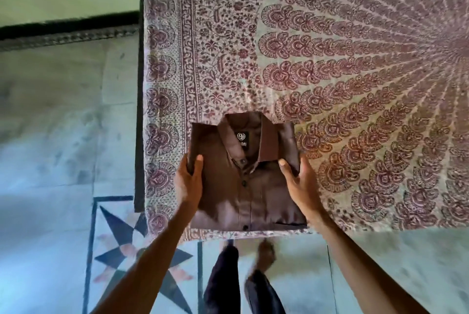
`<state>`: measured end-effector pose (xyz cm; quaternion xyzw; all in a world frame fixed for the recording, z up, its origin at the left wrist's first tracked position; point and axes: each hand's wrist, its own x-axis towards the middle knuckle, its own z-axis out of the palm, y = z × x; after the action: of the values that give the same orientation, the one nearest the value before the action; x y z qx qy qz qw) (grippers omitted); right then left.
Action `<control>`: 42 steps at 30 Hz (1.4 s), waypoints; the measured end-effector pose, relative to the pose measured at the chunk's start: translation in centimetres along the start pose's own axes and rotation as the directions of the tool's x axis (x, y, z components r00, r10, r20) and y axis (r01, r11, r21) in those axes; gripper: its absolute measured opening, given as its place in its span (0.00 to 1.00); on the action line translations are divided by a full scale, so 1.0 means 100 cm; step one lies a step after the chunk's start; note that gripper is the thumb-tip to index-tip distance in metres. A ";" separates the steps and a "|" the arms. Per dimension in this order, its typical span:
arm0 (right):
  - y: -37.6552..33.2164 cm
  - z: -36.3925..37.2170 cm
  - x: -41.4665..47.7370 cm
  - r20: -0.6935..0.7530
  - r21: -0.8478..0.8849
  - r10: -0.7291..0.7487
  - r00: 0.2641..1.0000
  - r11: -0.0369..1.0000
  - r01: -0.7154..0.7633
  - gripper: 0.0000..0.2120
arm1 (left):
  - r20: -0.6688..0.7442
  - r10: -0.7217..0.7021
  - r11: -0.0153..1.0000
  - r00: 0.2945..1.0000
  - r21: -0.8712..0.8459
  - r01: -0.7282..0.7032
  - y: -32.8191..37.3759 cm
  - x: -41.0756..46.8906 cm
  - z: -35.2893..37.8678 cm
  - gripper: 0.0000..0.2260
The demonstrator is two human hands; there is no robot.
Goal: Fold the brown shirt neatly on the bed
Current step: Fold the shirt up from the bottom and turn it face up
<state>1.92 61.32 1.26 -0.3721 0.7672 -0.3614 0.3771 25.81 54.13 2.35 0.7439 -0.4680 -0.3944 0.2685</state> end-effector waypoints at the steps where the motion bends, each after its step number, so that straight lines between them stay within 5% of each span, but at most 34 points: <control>1: 0.002 0.015 -0.006 0.010 -0.015 -0.005 1.000 1.000 0.005 0.29 | -0.025 -0.013 1.000 1.000 0.014 0.013 -0.012 0.001 -0.010 0.07; 4: 0.003 0.052 -0.018 -0.007 -0.046 -0.031 1.000 0.998 0.031 0.38 | -0.084 0.011 1.000 0.996 0.016 -0.010 -0.043 0.005 -0.036 0.08; 8: -0.005 0.087 -0.023 -0.056 -0.135 -0.048 0.997 0.990 0.040 0.28 | -0.086 0.011 1.000 0.996 -0.026 -0.014 -0.075 0.022 -0.056 0.12; 16: -0.007 0.128 -0.030 -0.057 -0.162 -0.081 0.995 0.984 0.071 0.26 | -0.084 0.043 0.999 0.996 -0.001 -0.043 -0.093 0.038 -0.084 0.10; 22: -0.006 0.144 -0.027 -0.120 -0.353 0.075 0.990 0.929 -0.113 0.28 | 0.018 0.089 0.992 0.996 0.082 -0.091 -0.102 0.053 -0.094 0.12; 27: -0.025 0.142 -0.053 -0.280 -0.622 -0.170 0.945 0.782 -0.043 0.19 | -0.016 -0.018 0.969 1.000 0.246 0.022 -0.091 0.050 -0.097 0.19; 29: -0.028 0.144 -0.071 -0.302 -0.673 -0.284 0.910 0.740 0.008 0.15 | -0.086 0.127 0.911 0.988 0.405 -0.082 -0.079 0.049 -0.099 0.25; 31: -0.024 0.151 -0.086 -0.175 -0.695 -0.372 0.912 0.703 0.154 0.12 | 0.024 0.444 0.775 0.896 0.492 -0.397 -0.066 0.056 -0.098 0.23; 33: -0.017 0.161 -0.097 0.028 -0.702 -0.405 0.914 0.643 0.306 0.14 | 0.312 0.685 0.475 0.659 0.494 -0.728 -0.058 0.070 -0.090 0.19; 36: -0.012 0.172 -0.101 0.169 -0.702 -0.364 0.916 0.608 0.371 0.19 | 0.609 0.687 0.179 0.396 0.385 -0.905 -0.050 0.089 -0.076 0.17; 42: -0.021 0.174 -0.092 0.240 -0.763 -0.249 0.938 0.549 0.340 0.27 | 0.703 0.610 0.081 0.366 0.404 -0.911 -0.035 0.099 -0.066 0.17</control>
<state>21.31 63.39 -2.03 -0.6418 0.7528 -0.0205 0.1451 35.52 46.80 -0.02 0.3216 -0.9438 -0.0761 0.0061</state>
